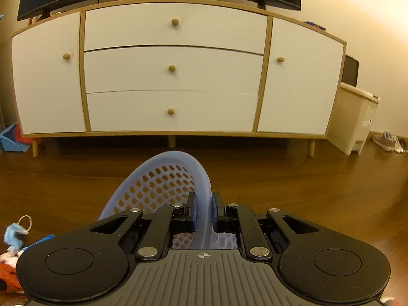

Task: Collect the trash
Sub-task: 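Close the left tool around the clear water bottle's green label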

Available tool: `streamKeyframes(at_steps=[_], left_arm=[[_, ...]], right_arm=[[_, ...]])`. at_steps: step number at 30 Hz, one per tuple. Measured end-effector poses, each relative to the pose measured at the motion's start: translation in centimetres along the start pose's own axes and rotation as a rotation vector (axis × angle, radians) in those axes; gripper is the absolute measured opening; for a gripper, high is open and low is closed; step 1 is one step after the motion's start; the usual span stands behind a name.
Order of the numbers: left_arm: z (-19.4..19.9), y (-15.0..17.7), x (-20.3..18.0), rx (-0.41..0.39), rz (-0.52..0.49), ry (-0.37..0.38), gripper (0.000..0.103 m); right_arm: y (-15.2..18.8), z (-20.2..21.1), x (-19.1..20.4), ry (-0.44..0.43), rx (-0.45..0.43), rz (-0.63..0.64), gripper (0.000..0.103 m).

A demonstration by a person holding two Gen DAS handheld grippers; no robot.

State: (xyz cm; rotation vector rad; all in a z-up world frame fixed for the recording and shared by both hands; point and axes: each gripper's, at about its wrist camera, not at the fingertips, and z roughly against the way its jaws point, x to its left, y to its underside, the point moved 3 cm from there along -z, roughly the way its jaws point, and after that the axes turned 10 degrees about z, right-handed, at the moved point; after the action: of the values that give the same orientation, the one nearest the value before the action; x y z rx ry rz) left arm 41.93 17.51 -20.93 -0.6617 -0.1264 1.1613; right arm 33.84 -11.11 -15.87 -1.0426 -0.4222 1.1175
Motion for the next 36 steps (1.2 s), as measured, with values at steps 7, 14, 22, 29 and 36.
streamKeyframes(at_steps=[7, 14, 22, 29, 36], left_arm=[[1.5, 3.8, 3.7, 0.154, -0.353, -0.052, 0.038], [0.0, 6.3, 7.4, 0.219, -0.364, -0.074, 0.057], [-4.4, 8.9, 7.7, 0.254, -0.353, -0.107, 0.058], [-7.3, 9.2, 7.1, 0.253, -0.422, -0.145, 0.061], [-7.0, 9.2, 5.8, 0.224, -0.43, -0.095, 0.059]], right_arm=[[2.2, 2.7, -0.8, 0.037, 0.071, -0.077, 0.008], [3.6, 4.2, -2.1, 0.075, 0.11, -0.12, 0.008], [4.0, 4.7, -1.9, 0.077, 0.12, -0.08, 0.008], [4.2, 4.6, -2.3, 0.071, 0.12, -0.079, 0.008], [4.2, 4.4, -2.4, 0.065, 0.117, -0.094, 0.008]])
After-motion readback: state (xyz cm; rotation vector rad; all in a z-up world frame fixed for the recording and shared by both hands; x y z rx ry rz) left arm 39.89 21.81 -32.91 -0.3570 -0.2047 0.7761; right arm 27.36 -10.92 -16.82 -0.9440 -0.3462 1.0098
